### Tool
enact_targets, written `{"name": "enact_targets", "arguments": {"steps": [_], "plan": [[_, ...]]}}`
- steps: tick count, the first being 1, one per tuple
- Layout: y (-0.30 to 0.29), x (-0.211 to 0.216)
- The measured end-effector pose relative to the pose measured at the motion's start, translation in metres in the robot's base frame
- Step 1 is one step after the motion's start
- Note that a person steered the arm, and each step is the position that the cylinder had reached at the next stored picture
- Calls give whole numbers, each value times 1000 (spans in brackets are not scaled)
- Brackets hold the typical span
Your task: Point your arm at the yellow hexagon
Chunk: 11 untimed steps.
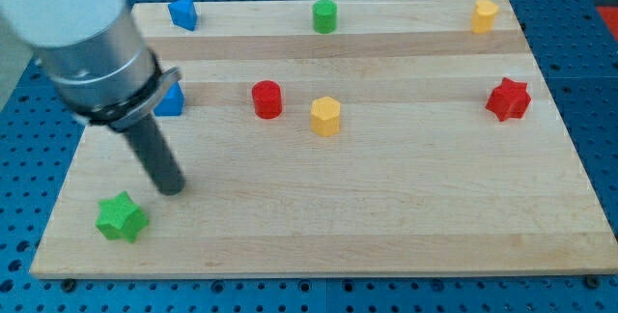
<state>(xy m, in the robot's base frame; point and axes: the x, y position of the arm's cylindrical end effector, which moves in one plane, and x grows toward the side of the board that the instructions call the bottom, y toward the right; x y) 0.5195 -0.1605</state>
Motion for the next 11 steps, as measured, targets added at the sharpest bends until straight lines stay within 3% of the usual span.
{"name": "enact_targets", "arguments": {"steps": [3,4,6,7,9,11], "plan": [[191,-26],[214,-51],[214,-124],[202,-131],[191,-127],[182,-97]]}}
